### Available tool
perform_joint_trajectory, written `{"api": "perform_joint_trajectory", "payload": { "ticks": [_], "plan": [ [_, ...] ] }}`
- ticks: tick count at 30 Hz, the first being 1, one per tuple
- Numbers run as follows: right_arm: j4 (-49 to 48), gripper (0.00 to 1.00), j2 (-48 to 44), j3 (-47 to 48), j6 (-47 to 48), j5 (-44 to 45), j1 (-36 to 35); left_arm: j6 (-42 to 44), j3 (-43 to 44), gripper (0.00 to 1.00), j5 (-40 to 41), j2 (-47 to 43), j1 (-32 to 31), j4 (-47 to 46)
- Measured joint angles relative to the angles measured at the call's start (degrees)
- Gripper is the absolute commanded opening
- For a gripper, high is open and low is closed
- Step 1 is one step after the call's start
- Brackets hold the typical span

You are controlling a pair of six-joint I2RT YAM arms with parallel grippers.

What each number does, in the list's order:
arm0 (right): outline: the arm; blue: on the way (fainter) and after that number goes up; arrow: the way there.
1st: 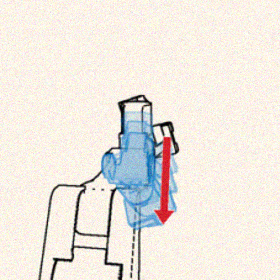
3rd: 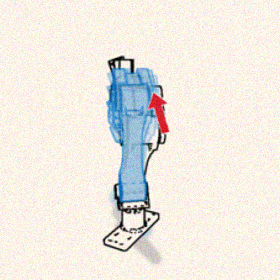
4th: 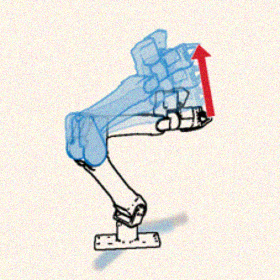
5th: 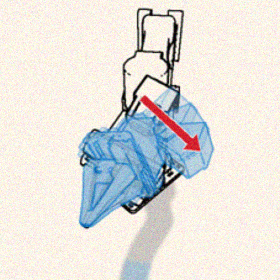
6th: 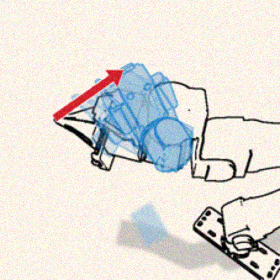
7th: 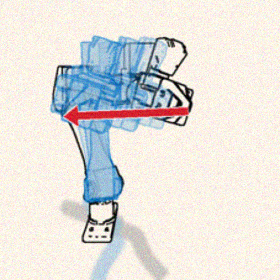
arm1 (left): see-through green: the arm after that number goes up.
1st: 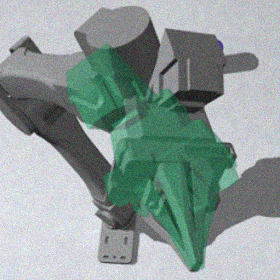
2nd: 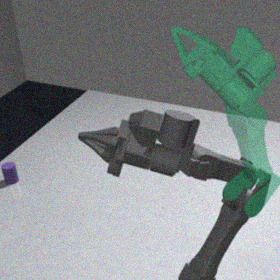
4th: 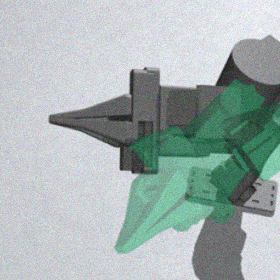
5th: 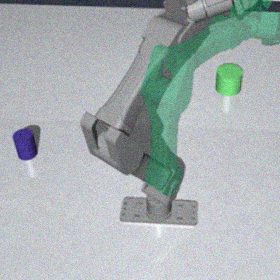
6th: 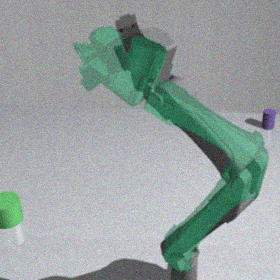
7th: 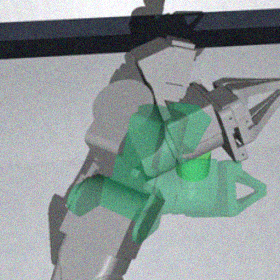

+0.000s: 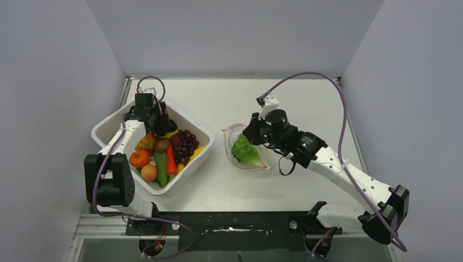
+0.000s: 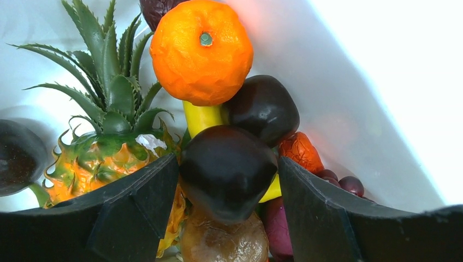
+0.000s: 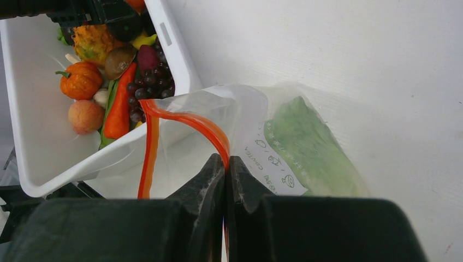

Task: Place the food in the zip-top bag and seal the zipper
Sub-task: Pick up the fake vegetable from the bin.

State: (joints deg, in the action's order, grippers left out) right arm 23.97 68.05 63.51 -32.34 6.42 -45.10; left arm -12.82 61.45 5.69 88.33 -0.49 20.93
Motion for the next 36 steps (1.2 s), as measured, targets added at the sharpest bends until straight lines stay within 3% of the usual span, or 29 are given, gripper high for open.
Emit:
{"api": "perform_joint_trajectory", "payload": {
  "ticks": [10,16,21,28,36],
  "plan": [
    [-0.3,0.0,-0.3,-0.5,-1.0,0.0,-0.5,0.0,0.0,0.71,0.3,1.2,-0.6,1.2],
    [-0.3,0.0,-0.4,-0.5,-1.2,0.0,-0.7,0.0,0.0,0.56,0.9,1.4,-1.3,1.9],
    [-0.3,0.0,-1.2,-1.4,-1.3,0.5,-0.7,0.0,0.0,0.37,1.3,1.4,-1.3,1.9],
    [-0.5,0.0,-3.1,-3.0,-1.7,1.1,-0.7,-0.5,0.0,0.32,0.1,-0.3,-1.8,2.9],
    [0.2,0.0,-3.3,-3.0,-3.1,4.7,-0.8,-3.6,-3.0,0.27,-3.6,-9.8,-3.2,3.4]
  ]
}}
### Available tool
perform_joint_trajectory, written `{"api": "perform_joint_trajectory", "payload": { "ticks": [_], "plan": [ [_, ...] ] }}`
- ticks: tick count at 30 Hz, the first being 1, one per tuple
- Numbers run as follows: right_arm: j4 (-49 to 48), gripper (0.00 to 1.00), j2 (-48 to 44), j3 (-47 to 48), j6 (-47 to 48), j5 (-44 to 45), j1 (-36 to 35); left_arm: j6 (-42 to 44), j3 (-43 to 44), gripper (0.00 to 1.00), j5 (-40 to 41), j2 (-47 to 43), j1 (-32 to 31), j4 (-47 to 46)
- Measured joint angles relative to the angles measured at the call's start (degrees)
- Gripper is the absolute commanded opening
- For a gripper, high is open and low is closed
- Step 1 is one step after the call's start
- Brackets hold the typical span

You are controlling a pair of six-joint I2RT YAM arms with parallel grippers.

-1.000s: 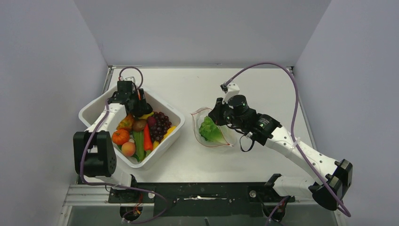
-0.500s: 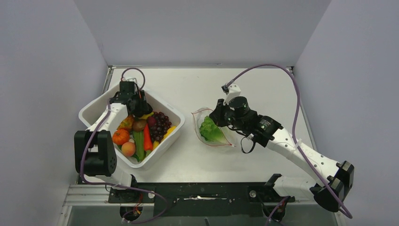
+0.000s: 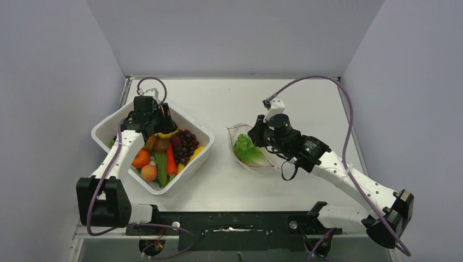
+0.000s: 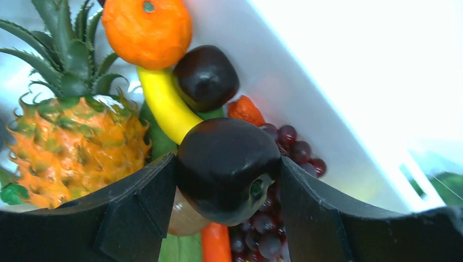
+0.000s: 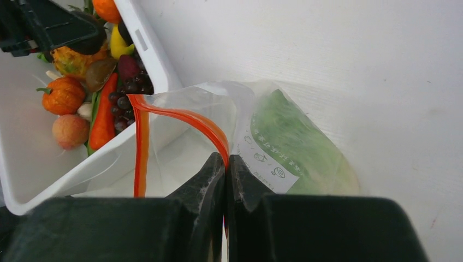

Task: Place the food in the zip-top bag and seal the zipper
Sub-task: Pick up the fake vegetable from the bin.

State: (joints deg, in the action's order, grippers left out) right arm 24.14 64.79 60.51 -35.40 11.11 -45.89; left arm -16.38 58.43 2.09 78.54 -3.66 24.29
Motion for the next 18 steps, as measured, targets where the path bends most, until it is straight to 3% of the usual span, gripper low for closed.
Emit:
{"api": "perform_joint_trajectory", "payload": {
  "ticks": [10,18],
  "plan": [
    [11.0,0.0,-3.5,6.4,0.6,12.4,0.0,-4.4,-0.6,0.24,-12.0,-8.7,-3.0,0.7],
    [12.4,0.0,-5.2,9.0,-1.7,15.1,0.0,-12.2,-3.9,0.23,-22.3,-15.2,-11.5,-6.4]
  ]
}}
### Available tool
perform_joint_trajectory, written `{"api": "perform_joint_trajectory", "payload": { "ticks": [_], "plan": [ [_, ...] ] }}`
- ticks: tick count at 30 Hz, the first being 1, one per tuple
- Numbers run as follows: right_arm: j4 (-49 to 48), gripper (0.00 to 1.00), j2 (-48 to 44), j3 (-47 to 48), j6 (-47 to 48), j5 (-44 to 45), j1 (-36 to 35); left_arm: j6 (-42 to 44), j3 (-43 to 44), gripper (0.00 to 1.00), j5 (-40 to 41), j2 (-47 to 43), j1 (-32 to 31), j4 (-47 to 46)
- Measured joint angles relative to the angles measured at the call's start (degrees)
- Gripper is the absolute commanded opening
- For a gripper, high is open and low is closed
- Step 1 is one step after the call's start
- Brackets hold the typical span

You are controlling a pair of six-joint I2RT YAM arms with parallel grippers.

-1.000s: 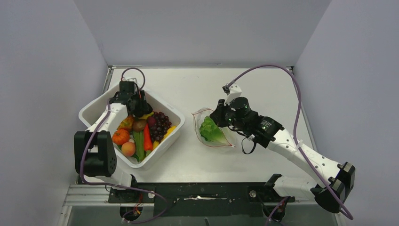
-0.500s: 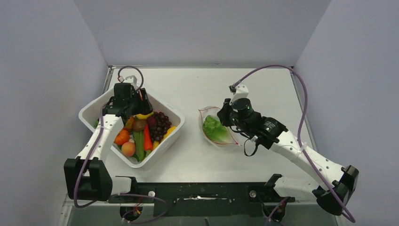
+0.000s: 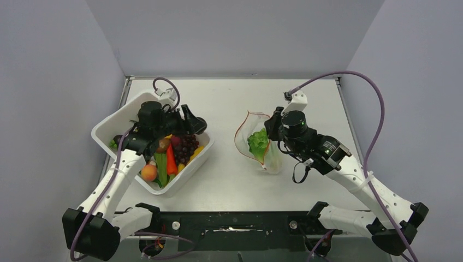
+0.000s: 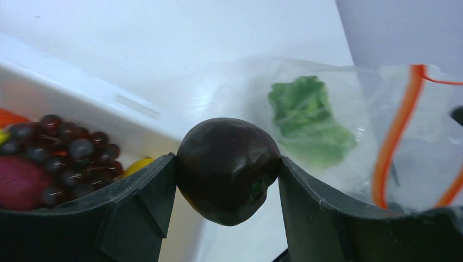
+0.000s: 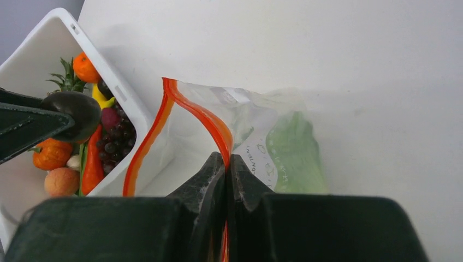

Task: Place the food in the zip-top bag and seal the zipper
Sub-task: Pick up the fake vegetable from the bin, then place the fake vegetable in the zipper food storage bag.

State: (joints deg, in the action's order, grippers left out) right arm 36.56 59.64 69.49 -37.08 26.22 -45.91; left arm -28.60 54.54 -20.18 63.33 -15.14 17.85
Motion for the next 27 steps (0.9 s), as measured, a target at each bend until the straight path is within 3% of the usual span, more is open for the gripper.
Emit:
{"api": "perform_joint_trajectory", "payload": {
  "ticks": [14,27],
  "plan": [
    [-17.5,0.0,7.8,-9.4,-9.9,-7.8,-0.3,-13.7,-3.1,0.23,-9.7,-1.4,-10.2,-13.4],
    [-23.0,0.0,7.8,-9.7,-12.9,-8.3,-0.3,-20.3,-6.2,0.25,-11.5,1.8,-14.5,-24.1]
  ]
}}
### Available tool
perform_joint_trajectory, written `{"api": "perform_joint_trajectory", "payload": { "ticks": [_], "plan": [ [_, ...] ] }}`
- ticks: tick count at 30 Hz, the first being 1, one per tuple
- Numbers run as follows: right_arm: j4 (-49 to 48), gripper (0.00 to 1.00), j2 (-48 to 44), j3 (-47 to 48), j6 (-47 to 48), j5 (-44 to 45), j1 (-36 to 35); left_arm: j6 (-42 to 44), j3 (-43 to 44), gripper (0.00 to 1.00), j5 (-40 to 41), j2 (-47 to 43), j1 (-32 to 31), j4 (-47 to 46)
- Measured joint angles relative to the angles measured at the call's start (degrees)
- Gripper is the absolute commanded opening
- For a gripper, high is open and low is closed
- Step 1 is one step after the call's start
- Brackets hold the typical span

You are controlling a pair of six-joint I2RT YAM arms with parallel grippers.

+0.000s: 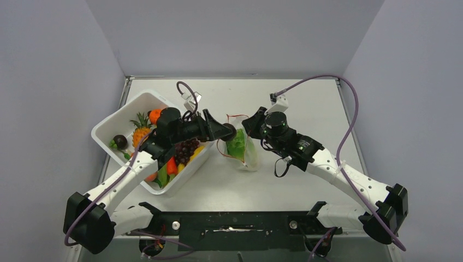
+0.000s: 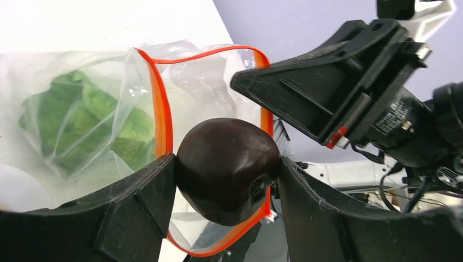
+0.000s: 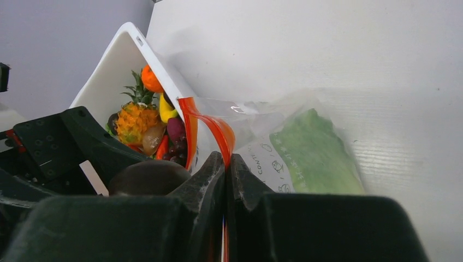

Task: Place the food in the zip-top bag and seal the zipper
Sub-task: Place the fake vegetable in the zipper food storage bag.

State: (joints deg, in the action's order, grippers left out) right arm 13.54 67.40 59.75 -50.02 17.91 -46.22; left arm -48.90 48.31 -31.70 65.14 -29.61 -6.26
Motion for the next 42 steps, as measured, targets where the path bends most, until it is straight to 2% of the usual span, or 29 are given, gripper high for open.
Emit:
{"api": "perform_joint_trajectory", "payload": {
  "ticks": [8,18,29,34,39,42],
  "plan": [
    [-0.7,0.0,0.0,-0.7,-0.2,-0.2,0.0,4.5,1.4,0.32,6.5,2.0,-1.3,5.0],
    [-0.7,0.0,0.0,-0.7,-0.4,-0.4,0.0,7.9,6.1,0.32,10.3,3.0,-2.1,10.4],
    [-1.0,0.0,0.0,-0.7,-0.5,-0.4,0.1,5.6,7.1,0.31,9.1,2.3,-5.4,8.2],
    [-1.0,0.0,0.0,-0.7,-0.5,-0.4,0.1,6.8,7.1,0.31,11.2,3.2,-5.6,8.3],
    [-1.0,0.0,0.0,-0.7,-0.5,-0.4,0.2,8.9,7.1,0.39,14.0,5.3,-5.6,9.8],
    [-1.1,0.0,0.0,-0.7,-0.4,-0.6,0.2,10.2,7.1,0.49,15.3,6.8,-5.6,11.1]
  ]
}}
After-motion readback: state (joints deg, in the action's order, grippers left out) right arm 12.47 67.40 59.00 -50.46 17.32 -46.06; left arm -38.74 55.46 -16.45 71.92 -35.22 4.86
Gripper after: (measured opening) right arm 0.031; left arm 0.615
